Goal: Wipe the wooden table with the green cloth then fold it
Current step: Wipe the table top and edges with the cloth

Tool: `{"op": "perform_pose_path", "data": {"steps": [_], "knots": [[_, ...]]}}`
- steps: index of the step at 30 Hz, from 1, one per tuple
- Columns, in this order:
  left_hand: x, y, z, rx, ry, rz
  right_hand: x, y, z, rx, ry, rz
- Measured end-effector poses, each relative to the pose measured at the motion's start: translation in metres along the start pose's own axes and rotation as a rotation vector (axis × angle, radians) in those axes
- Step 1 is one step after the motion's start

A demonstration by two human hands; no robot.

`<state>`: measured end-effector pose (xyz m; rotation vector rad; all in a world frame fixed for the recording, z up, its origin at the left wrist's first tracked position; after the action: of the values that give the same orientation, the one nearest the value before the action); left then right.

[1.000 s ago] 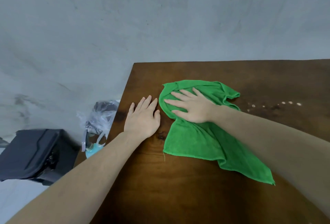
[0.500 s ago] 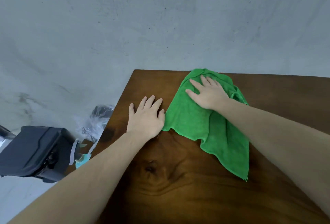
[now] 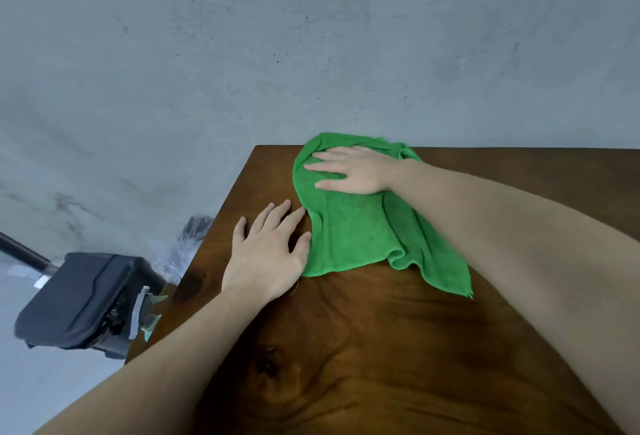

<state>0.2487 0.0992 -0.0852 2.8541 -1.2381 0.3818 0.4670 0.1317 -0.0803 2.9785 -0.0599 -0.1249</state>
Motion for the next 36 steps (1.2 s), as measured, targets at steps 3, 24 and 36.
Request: {"op": "perform_pose_path", "data": {"steps": [3,24,36], "knots": [[0.002,0.001,-0.002,-0.009,-0.004,-0.006,0.033,0.024,0.001,0.000,-0.022,0.081],[0.039,0.073,-0.010,-0.120,0.068,0.232,-0.108,0.275,0.051,-0.005,-0.067,0.379],[0.072,0.189,-0.013,-0.232,-0.028,0.426,-0.105,0.377,0.075,0.053,-0.074,0.645]]}}
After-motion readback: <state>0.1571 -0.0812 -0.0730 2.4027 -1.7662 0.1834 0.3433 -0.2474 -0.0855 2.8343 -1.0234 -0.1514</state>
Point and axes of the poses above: each hand's wrist, its own y-axis away from the middle knuckle, its own z-axis out of the palm, x = y × z, the point moved 6 cm from there along -y, towards the middle knuckle, and after that the axes turned 7 degrees about z, right-handed, at the moved point
